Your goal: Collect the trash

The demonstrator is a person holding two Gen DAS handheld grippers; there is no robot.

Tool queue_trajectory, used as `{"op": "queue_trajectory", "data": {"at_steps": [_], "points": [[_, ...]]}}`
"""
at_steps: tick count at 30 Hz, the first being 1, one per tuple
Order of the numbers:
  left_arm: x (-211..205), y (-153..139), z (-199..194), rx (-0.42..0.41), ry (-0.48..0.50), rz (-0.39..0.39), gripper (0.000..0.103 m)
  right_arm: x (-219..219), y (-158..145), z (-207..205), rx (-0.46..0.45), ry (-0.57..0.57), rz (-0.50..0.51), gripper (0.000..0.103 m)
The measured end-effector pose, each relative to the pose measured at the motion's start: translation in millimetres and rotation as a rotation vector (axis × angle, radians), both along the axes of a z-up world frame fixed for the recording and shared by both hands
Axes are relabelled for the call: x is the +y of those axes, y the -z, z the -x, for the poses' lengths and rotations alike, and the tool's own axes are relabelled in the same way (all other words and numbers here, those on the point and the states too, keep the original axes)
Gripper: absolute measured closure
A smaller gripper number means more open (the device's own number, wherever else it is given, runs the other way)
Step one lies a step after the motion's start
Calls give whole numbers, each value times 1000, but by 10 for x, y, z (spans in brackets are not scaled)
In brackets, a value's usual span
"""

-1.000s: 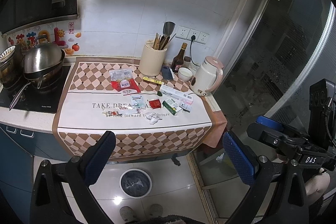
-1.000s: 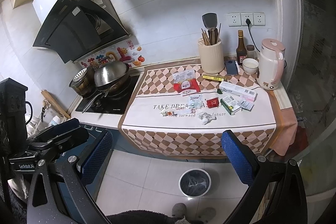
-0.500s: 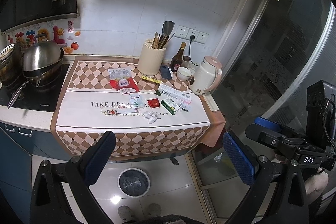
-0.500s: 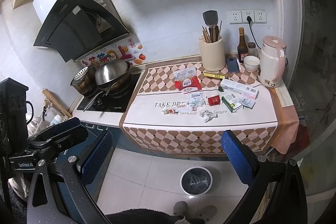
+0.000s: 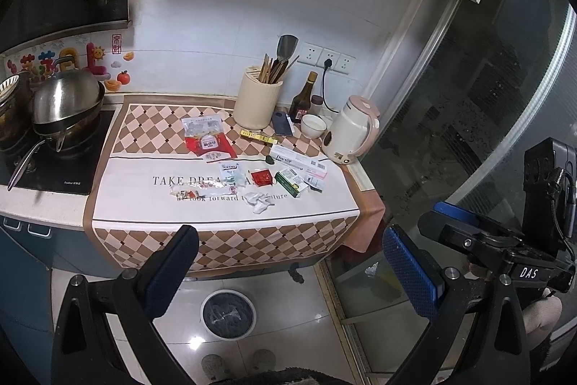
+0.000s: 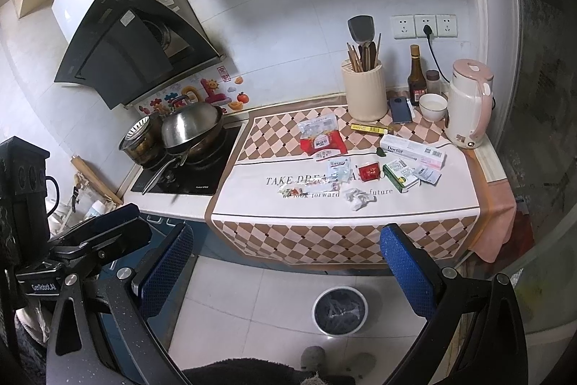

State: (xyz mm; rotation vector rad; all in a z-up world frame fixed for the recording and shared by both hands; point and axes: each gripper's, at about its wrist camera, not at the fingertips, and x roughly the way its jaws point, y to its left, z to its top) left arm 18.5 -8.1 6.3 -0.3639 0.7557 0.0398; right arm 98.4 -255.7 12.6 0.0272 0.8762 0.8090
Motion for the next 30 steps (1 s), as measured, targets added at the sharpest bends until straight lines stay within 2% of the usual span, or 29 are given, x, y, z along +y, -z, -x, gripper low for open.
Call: {"op": "queue_trajectory", "data": {"at_steps": [2, 5, 7, 9, 13, 15, 17, 21, 26, 30], "points": [[26, 12, -59, 4, -56, -84, 0, 16, 23, 1, 3, 27, -4, 0], [48, 133, -285, 41, -181, -290, 0, 86, 72, -114, 7, 123, 2, 0], [144, 289, -469, 63, -222, -340, 0, 138, 172, -222, -6, 216, 54, 0], [255, 520, -755, 112, -249, -348, 0, 162, 315, -364, -2, 291, 83, 0], [479, 1099, -1377, 257, -271, -313, 0, 82, 791, -881, 89, 396, 110, 0], [601, 1422, -1731, 342, -265, -278, 0, 74, 1062, -1256, 128, 414, 169, 0], [724, 1684, -2018, 393, -279, -262, 0, 122, 1339, -1669, 130, 418, 258, 0], [843, 2256, -2606, 505, -328, -277, 0, 322, 1873, -2605, 167, 351, 372, 0], [926, 2936, -3101, 672, -363, -259, 0, 820, 2655, -3780, 201, 175, 547, 0], [903, 3329, -3422, 757, -363, -242, 0, 1178, 3213, -4356, 201, 44, 669, 0]]}}
